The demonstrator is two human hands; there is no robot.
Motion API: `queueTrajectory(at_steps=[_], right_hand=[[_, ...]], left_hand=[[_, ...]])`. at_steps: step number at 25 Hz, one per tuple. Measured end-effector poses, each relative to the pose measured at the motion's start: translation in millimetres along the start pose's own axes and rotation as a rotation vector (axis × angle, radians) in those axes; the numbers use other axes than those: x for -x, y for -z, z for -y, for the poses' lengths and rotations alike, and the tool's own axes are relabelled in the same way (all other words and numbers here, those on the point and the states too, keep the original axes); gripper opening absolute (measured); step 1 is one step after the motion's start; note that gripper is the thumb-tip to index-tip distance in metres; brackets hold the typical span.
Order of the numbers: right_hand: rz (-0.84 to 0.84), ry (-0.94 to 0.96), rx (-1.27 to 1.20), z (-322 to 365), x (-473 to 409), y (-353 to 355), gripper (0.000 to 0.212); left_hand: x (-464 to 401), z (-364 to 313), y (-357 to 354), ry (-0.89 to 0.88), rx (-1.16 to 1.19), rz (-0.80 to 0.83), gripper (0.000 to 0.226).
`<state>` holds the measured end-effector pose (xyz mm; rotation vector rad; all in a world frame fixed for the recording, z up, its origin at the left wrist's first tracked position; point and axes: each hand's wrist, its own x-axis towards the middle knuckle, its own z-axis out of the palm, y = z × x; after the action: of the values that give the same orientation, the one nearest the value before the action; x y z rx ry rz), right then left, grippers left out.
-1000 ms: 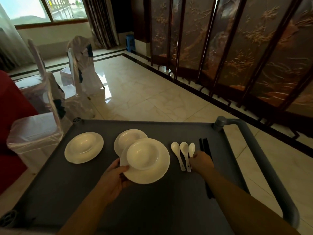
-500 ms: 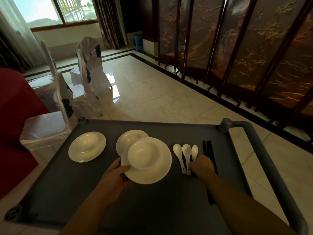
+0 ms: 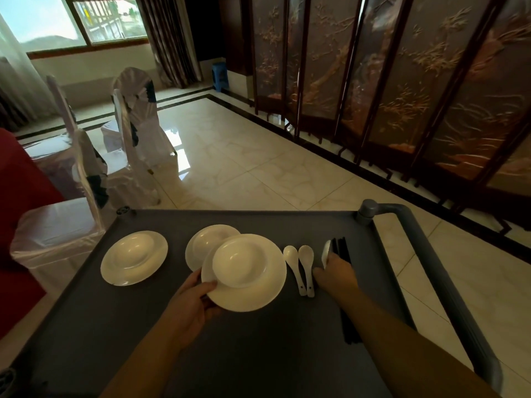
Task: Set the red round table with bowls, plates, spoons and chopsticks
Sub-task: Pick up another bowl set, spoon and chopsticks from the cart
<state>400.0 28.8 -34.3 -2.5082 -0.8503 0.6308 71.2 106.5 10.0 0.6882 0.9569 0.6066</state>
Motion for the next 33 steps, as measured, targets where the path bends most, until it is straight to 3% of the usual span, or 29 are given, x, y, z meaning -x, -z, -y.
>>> queueTrajectory(at_steps=[8, 17, 33], right_hand=[[-0.073, -0.154, -0.173, -32.0, 26.7, 23.8, 0.034], [0.052, -0.228, -0.063, -71.3, 50.5, 20.8, 0.043], [0.004, -0.246, 0.004, -65.5, 54.5, 23.5, 0.037]], left_hand=[[-7.1, 6.6, -24.7, 0.023, -0.051, 0.079, 0.057], [-1.5, 9.6, -38.8, 0.01, -0.098, 0.135, 0.057], [12.1, 6.8, -25.3, 0.019, -0.071, 0.105, 0.056]])
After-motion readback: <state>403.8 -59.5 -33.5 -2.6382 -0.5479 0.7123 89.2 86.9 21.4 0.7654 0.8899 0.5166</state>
